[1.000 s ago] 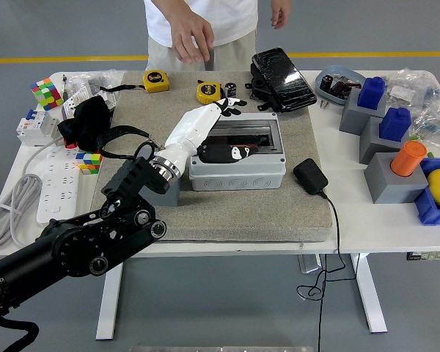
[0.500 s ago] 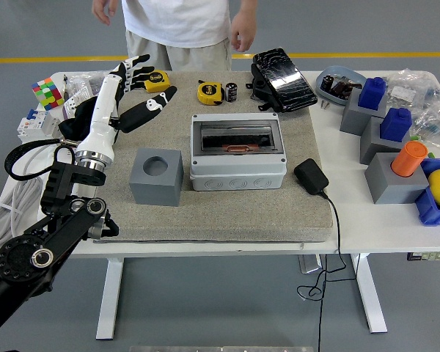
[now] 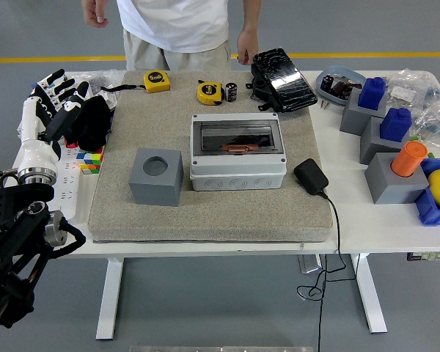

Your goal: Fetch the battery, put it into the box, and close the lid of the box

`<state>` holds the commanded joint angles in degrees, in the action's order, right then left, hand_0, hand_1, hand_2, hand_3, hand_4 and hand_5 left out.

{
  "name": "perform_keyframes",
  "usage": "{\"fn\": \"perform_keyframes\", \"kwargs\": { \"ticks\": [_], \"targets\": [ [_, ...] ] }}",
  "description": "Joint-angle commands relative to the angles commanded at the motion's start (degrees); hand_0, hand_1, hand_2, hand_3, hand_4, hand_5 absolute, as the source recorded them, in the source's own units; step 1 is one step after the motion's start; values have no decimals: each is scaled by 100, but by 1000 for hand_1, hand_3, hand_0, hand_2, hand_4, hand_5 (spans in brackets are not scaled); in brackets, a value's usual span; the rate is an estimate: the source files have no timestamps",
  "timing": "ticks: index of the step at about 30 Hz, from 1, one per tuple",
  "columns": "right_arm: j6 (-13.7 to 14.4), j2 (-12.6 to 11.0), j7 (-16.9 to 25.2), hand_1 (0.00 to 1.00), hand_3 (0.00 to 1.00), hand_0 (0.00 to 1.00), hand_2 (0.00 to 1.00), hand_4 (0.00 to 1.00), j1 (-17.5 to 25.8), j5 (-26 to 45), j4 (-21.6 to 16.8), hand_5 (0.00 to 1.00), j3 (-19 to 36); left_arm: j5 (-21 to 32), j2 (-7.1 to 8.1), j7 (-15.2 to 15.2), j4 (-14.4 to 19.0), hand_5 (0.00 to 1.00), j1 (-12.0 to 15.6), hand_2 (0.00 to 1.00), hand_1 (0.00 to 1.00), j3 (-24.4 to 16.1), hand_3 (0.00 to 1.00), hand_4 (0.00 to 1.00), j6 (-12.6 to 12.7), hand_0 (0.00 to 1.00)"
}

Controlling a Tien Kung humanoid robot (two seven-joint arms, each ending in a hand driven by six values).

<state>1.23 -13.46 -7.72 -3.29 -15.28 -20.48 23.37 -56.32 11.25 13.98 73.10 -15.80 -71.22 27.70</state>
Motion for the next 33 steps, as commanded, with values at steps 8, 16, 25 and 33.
{"fn": "perform_keyframes", "kwargs": {
  "ticks": [8, 16, 25, 33],
  "targets": [
    [0, 4, 3, 723, 691, 695, 716, 998, -1, -11, -5, 696, 21, -138, -14, -75, -11, 328, 113, 711, 714, -118, 772, 928, -44, 680],
    [1, 8, 4, 722, 691, 697, 716, 998, 0, -17, -5, 696, 23, -277, -4, -192, -19, 324, 131, 711, 709, -154, 768, 923, -99, 681],
    [1, 7, 3, 723, 690, 698, 716, 998, -9, -7, -3, 696, 18, -287, 6, -216, -32, 286, 125, 706, 703, -146, 764, 913, -104, 681],
    [2, 6, 3, 723, 690, 697, 716, 998, -16, -5, -4, 696, 6, -287, 18, -223, -24, 276, 126, 706, 702, -120, 759, 910, -107, 678]
  ]
}}
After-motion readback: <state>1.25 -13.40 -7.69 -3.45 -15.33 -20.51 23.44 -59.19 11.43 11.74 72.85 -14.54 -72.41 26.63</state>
